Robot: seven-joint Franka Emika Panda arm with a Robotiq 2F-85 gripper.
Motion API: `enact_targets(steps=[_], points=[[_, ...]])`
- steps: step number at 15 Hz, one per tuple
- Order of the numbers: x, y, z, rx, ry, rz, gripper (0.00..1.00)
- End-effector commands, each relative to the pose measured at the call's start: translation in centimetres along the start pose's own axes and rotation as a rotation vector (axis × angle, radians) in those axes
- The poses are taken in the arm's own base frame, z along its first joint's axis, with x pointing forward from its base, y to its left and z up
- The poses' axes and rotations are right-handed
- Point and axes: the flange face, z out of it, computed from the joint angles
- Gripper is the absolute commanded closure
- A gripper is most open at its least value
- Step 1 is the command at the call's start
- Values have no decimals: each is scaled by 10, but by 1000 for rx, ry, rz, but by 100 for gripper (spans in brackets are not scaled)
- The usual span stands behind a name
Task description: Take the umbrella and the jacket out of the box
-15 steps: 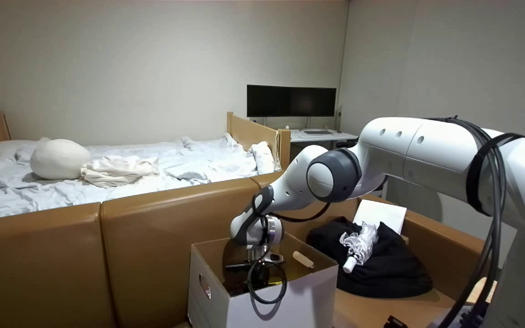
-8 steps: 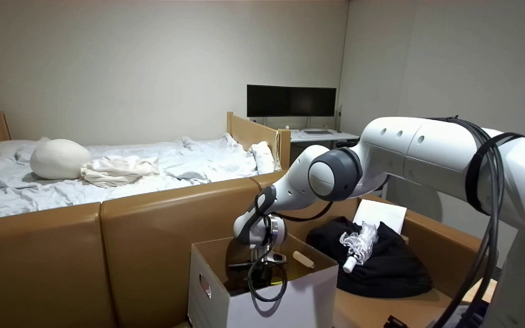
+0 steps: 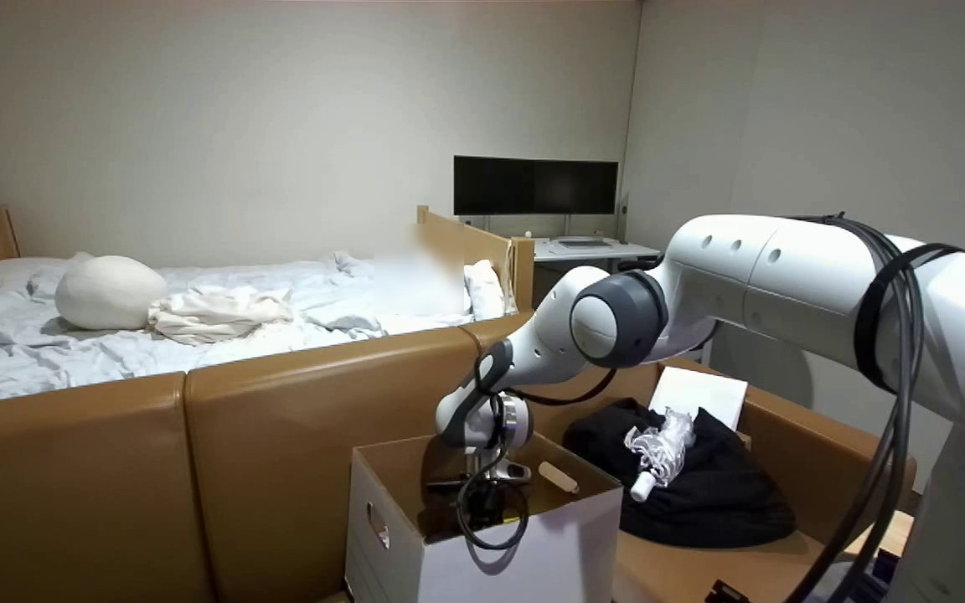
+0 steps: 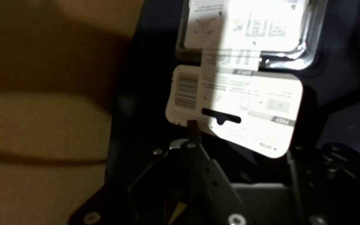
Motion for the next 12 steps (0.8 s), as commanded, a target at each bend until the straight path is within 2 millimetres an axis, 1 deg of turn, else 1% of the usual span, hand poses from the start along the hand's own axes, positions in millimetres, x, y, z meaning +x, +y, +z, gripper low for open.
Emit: enact_targets(steps=[1,3,5,7,12], points=[[13,5,8,7,-14,14,92],[14,5,8,7,-16,16,100],[14,5,9,9,-16,18,100],[15,6,9,9,-18,20,98],[16,7,9,3,-21,32,98]])
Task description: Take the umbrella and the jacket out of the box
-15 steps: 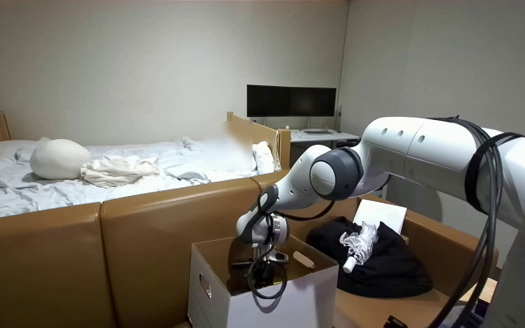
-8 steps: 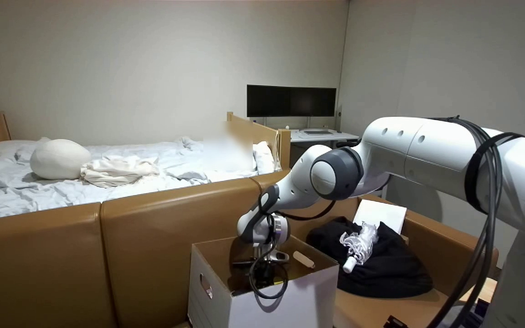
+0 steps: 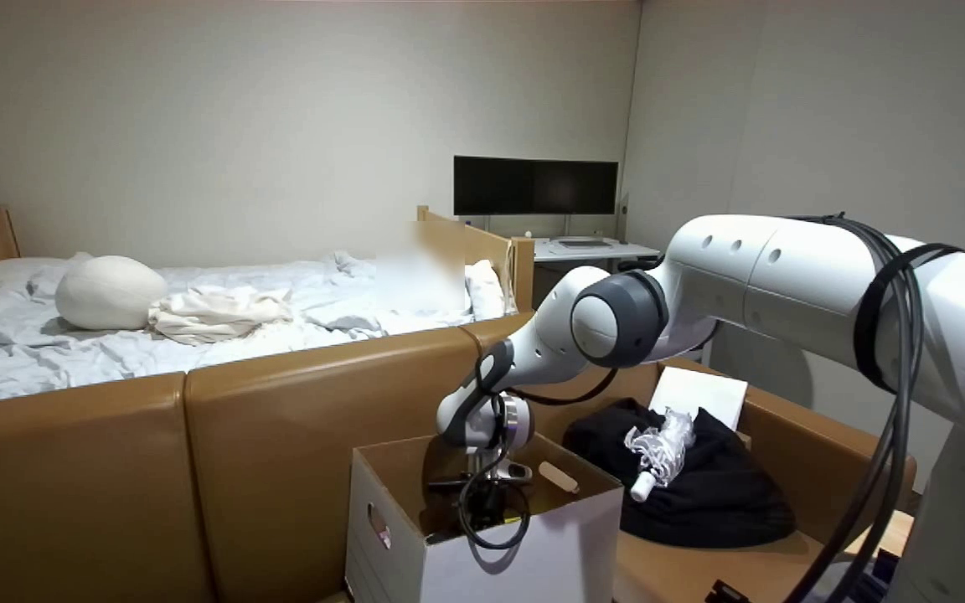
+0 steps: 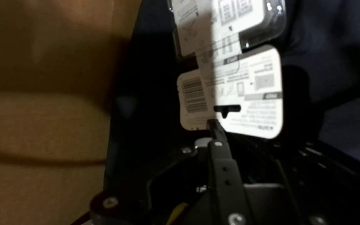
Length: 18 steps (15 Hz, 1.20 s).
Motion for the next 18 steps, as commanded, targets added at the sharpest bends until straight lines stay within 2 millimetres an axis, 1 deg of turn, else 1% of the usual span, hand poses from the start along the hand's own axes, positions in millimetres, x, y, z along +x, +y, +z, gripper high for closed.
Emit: enact_targets(steps=[1,4,6,7,12,14,18], points=[[14,7,10,-9,-18,35,98],[14,10,13,-29,-20,28,98],[10,10,15,-36,-26,7,97],[6,12,16,-49,-34,-9,97],[-8,31,7,-155,-49,-80,98],[-11,37,7,-192,-46,-108,98],[-18,47,12,-202,3,-181,98]])
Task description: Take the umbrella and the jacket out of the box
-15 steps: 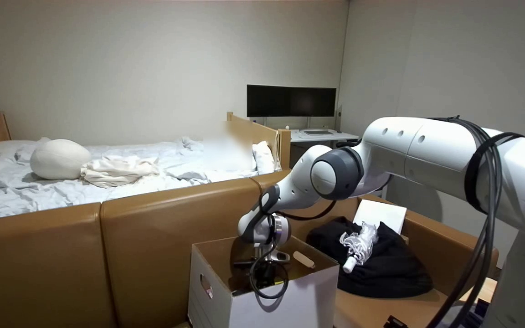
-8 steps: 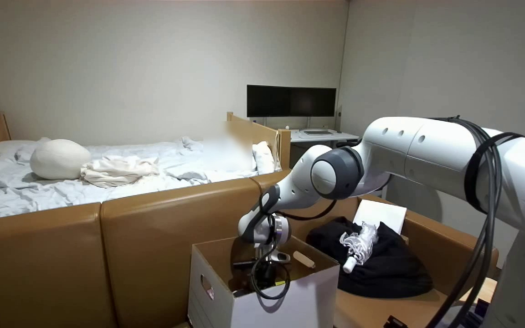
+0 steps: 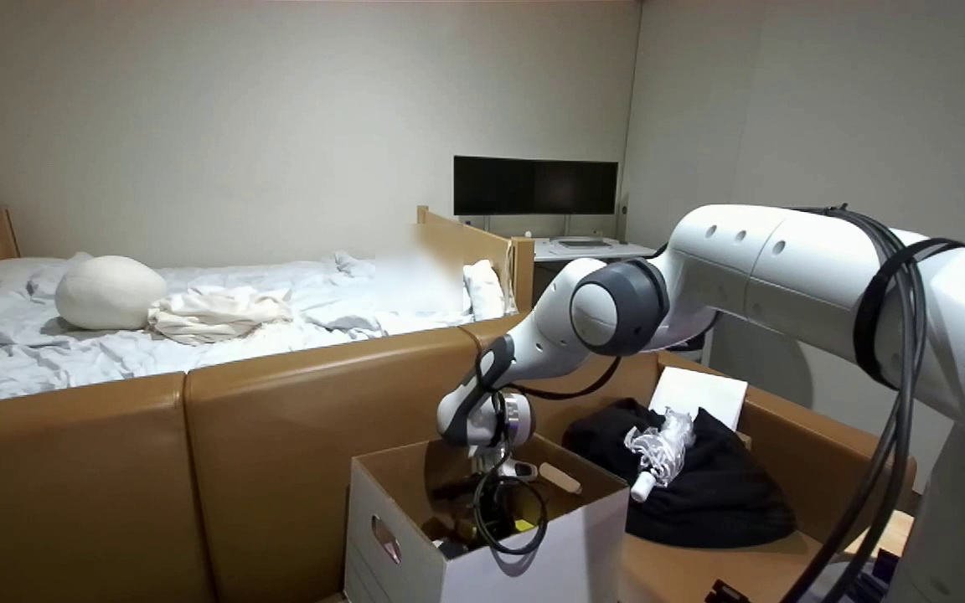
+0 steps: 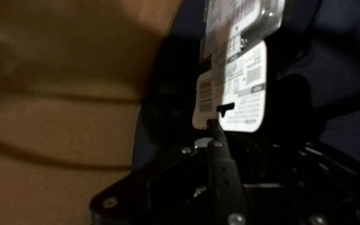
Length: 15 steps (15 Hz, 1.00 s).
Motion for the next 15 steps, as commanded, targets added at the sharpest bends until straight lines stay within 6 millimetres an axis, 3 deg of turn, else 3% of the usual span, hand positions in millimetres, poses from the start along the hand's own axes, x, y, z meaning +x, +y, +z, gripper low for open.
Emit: enact_targets(steps=[1,8,15], points=[[-19,26,9,-77,29,-80,98],[-44,55,3,-191,100,-216,98],[-57,78,-9,-26,215,-229,98]])
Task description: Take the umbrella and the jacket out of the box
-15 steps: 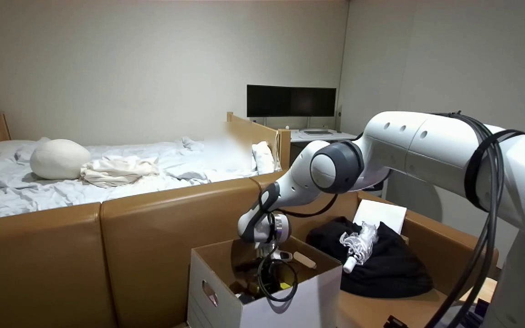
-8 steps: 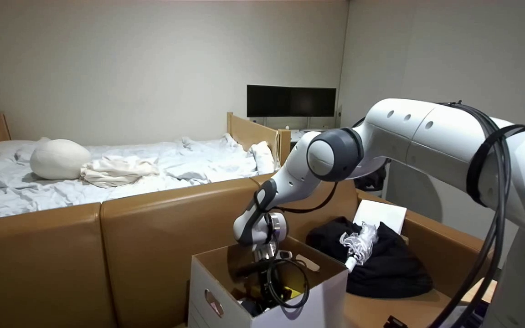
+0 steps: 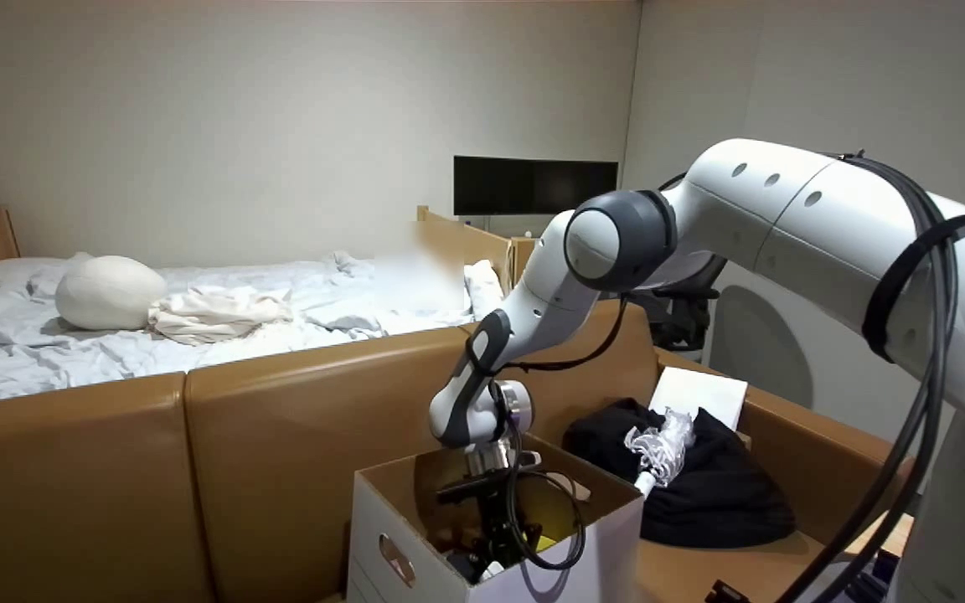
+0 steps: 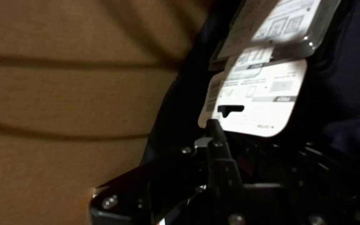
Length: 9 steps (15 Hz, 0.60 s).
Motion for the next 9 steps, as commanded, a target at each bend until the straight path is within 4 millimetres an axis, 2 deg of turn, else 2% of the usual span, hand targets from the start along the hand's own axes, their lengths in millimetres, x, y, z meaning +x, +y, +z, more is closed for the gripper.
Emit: enact_targets(steps=[1,4,9], points=[[-20,33,-10,43,54,-38,98],[-29,43,-21,77,92,-53,98],[-38,55,-55,64,92,-84,98]])
